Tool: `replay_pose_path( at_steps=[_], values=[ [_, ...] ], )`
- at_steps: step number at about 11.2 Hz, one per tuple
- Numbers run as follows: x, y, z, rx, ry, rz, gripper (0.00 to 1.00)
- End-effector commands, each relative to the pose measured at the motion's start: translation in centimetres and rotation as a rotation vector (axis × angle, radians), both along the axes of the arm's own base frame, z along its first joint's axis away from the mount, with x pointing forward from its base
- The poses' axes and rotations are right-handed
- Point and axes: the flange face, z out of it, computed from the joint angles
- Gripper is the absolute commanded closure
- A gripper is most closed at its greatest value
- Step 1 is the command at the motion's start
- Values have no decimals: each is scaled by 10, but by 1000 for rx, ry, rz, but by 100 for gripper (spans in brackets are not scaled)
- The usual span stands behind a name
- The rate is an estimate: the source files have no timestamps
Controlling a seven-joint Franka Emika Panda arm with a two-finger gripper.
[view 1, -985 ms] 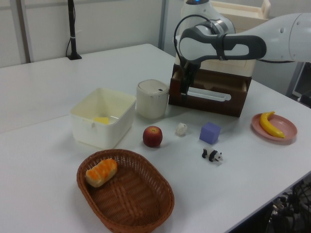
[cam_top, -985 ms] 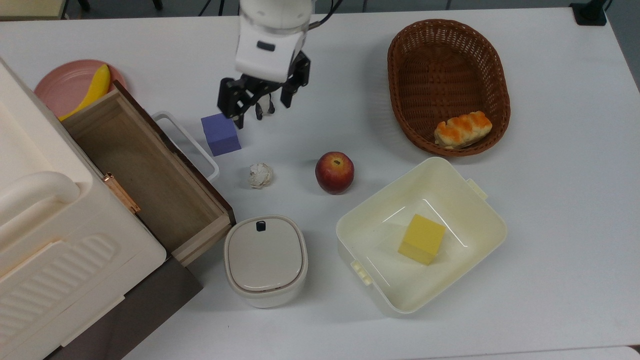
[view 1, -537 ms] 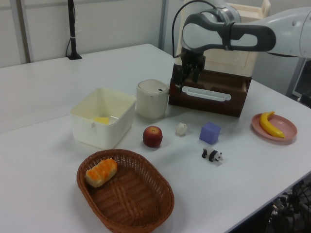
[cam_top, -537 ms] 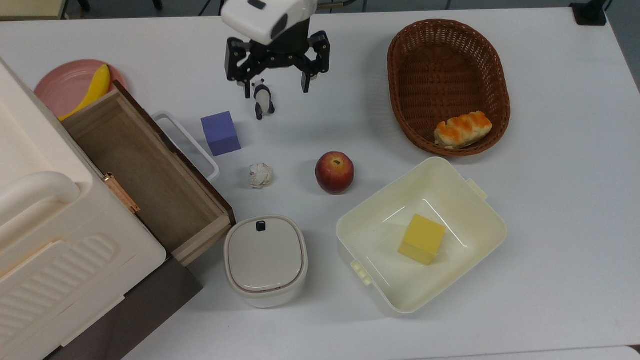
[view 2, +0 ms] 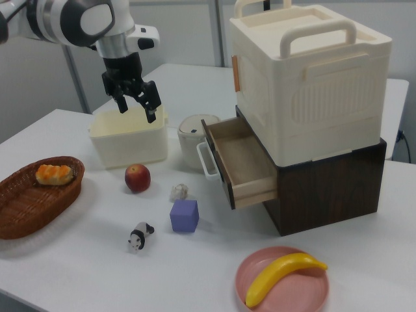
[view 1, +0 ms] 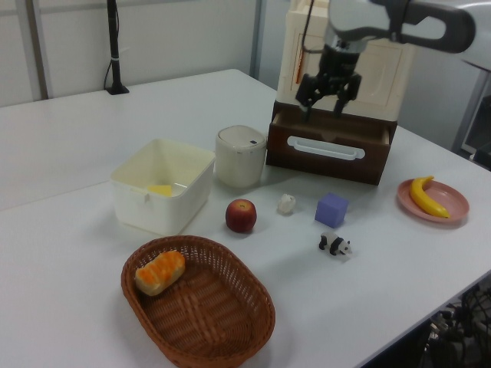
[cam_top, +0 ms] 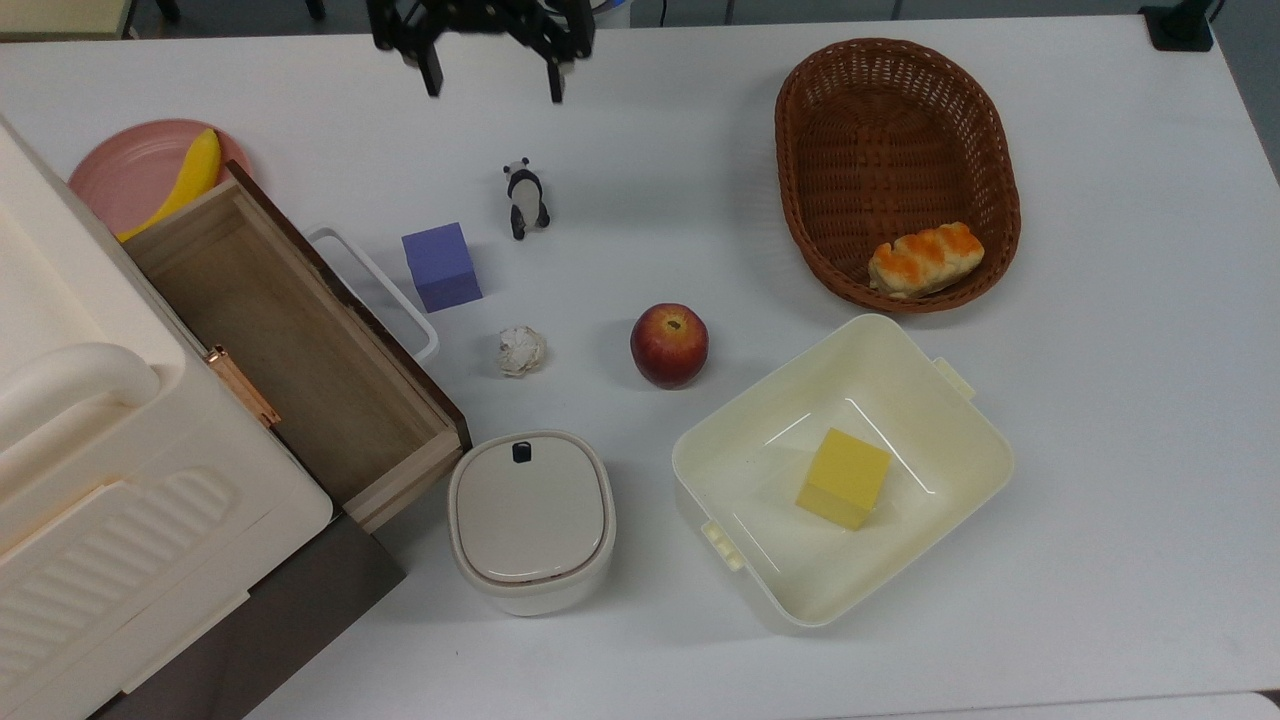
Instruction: Slide the drawer open
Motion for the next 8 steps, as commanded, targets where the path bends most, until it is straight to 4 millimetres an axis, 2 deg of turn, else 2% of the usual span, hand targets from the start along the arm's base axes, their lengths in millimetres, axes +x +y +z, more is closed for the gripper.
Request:
replay_pose_path(
  at_steps=[1, 8],
  values=[
    [-19, -6, 8, 31, 37, -43, 0],
    [-18, 0, 0, 31, 50, -25, 0]
  ],
)
